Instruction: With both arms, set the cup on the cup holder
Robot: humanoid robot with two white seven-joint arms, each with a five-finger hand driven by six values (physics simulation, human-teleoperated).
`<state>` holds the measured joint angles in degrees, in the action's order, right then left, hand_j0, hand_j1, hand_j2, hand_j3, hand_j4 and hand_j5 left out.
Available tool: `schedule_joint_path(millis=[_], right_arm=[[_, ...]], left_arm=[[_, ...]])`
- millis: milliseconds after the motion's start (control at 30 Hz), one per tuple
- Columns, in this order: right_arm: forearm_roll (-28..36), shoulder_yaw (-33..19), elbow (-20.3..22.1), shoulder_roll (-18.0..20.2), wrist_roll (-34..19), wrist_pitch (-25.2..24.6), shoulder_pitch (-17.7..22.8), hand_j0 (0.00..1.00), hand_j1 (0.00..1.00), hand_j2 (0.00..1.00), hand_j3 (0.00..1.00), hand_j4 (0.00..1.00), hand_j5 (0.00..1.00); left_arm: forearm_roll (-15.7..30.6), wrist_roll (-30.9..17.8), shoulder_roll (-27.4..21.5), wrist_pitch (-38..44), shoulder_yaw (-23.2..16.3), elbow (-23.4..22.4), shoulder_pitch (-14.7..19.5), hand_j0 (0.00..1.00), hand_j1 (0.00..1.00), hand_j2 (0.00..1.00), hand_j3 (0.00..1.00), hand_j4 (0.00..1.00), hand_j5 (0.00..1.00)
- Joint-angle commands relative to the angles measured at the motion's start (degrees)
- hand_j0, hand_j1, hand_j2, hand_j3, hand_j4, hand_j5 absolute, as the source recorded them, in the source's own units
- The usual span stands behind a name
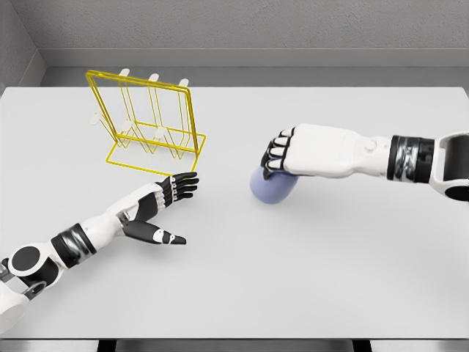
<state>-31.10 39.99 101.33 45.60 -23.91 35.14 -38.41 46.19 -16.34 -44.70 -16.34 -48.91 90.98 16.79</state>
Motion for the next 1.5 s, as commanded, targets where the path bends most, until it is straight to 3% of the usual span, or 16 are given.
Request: schedule_joint_path(millis=[0,533,700,767,867,933,1467], right_arm=[[0.52,1.23,0.01,-0.87,-0.08,-0.14,0.0,0.53,0.53,0.53,0.53,0.53,0.53],[-1.51,6.07,0.01,-7.02,-2.36,-0.14,0.35,0.53,0.53,0.53,0.53,0.53,0.53],[-2.03,6.86,0.01,-7.2,-2.37,-0.14,0.44,0.54,0.54,0.54,0.54,0.54,0.54],[-2.03,6.77,-0.08,-7.2,-2.37,-0.14,0.44,0.61,0.61,0.61,0.61,0.61,0.61],[-2.82,6.77,-0.08,-7.11,-2.19,-0.14,0.62,0.9,0.9,0.9,0.9,0.9,0.9],[-2.82,6.68,-0.08,-7.11,-2.19,-0.14,0.62,0.96,0.96,0.96,0.96,0.96,0.96],[-2.91,5.81,-0.26,-5.7,-2.01,-0.14,1.32,1.0,1.0,1.0,1.0,1.0,1.0]], left_arm=[[0.21,-0.01,0.05,0.0,-0.13,-0.1,0.0,1.0,1.0,1.0,1.0,1.0,1.0],[0.21,-0.01,0.05,0.0,-0.13,-0.63,0.26,1.0,1.0,1.0,1.0,1.0,1.0],[0.21,-0.01,0.05,0.0,-0.13,-0.72,0.26,1.0,1.0,1.0,1.0,1.0,1.0],[0.21,-0.01,0.05,0.0,-0.22,-0.72,0.35,1.0,1.0,1.0,1.0,1.0,1.0],[0.21,-0.01,0.05,0.0,-0.22,-0.72,0.44,1.0,1.0,1.0,1.0,1.0,1.0],[0.13,-0.01,0.4,0.0,-0.22,-0.72,0.44,1.0,1.0,1.0,1.0,1.0,1.0],[-0.49,-0.01,1.28,0.0,-0.22,-1.68,0.62,1.0,1.0,1.0,1.0,1.0,1.0]])
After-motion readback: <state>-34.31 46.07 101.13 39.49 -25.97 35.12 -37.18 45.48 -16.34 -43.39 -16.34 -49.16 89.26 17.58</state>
